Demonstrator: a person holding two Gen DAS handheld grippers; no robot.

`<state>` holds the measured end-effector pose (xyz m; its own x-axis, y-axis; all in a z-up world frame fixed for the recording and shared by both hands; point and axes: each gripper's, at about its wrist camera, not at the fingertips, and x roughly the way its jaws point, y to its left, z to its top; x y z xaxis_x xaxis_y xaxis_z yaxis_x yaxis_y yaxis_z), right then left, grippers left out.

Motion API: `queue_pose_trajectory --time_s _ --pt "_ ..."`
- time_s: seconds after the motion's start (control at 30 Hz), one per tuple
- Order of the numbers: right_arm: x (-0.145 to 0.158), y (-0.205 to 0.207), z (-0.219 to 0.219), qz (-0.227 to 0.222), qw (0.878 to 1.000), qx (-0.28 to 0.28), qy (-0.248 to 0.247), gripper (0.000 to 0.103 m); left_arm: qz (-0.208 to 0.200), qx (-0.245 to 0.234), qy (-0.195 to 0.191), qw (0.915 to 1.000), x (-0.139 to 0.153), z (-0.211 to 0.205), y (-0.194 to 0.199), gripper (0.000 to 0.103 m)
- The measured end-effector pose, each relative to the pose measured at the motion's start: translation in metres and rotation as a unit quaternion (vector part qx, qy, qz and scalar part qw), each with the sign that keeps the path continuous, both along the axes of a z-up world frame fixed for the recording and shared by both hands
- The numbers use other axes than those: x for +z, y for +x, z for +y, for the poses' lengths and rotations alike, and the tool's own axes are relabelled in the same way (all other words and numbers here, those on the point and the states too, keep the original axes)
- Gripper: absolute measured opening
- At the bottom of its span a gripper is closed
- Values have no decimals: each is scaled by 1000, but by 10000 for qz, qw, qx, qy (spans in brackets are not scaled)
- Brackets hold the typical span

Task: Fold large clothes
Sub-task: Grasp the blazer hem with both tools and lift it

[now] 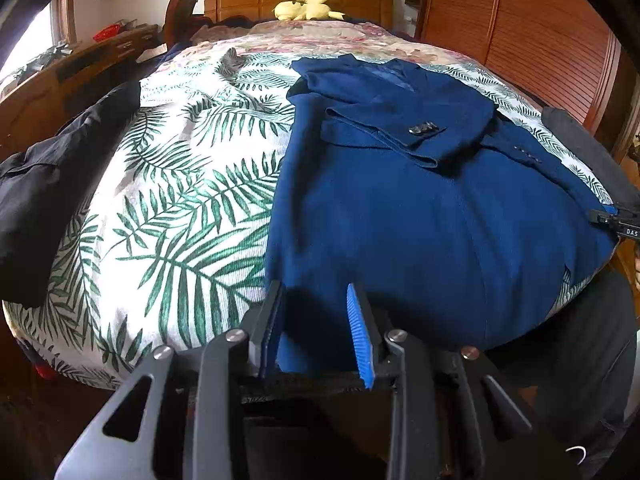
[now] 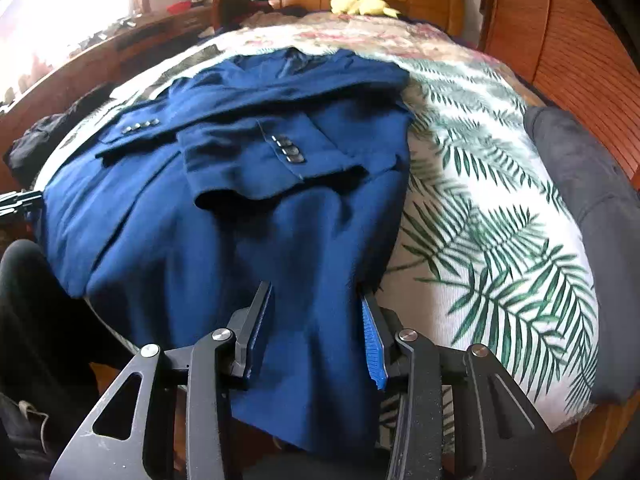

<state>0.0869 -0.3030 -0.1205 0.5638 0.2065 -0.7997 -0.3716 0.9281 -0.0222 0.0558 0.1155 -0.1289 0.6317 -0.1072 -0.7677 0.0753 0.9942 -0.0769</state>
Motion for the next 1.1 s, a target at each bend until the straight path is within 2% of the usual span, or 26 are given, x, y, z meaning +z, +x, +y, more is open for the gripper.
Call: queue_pose_trajectory --time_s 0.13,0.27,0.4,0.47,0.5,0.57,0.6,0.73,0.77,0.87,0.93,1.1 --pt "-7 0 -11 106 9998 -167 -13 41 67 197 172 9996 0 6 -6 30" --pt "-11 -3 -14 136 9998 -151 -80 42 136 254 -137 9995 -7 16 -6 30" --pt "-12 -4 -14 150 9998 -127 -31 43 61 269 -96 9996 -8 13 -6 30" --pt "-11 -4 -11 148 9999 -73 -3 41 13 91 -171 9998 -7 8 -7 30" --pt "-11 -5 -9 138 9999 -11 24 39 -14 46 -192 9998 -5 6 -7 30" --pt "-7 -5 -7 51 10000 18 18 13 -60 -2 -154 9999 0 3 -7 12" --pt "-4 -4 -5 10 10000 29 36 7 -101 -43 -193 9998 4 2 -7 5" --pt "16 -3 1 -301 9991 175 252 3 -480 -86 -395 9980 36 -2 -9 1" --pt "23 -2 3 -398 9986 183 312 3 -682 -87 -580 9959 55 -3 -10 1" --pt "48 2 6 -714 9954 169 609 3 -1290 -117 -482 9904 107 -14 -9 1" --pt "71 5 9 -970 9919 160 802 2 -1532 -192 -622 9860 138 -17 -3 1" --pt "139 4 14 -1714 9787 130 1126 2 -2052 -273 -593 9765 205 -24 10 0"
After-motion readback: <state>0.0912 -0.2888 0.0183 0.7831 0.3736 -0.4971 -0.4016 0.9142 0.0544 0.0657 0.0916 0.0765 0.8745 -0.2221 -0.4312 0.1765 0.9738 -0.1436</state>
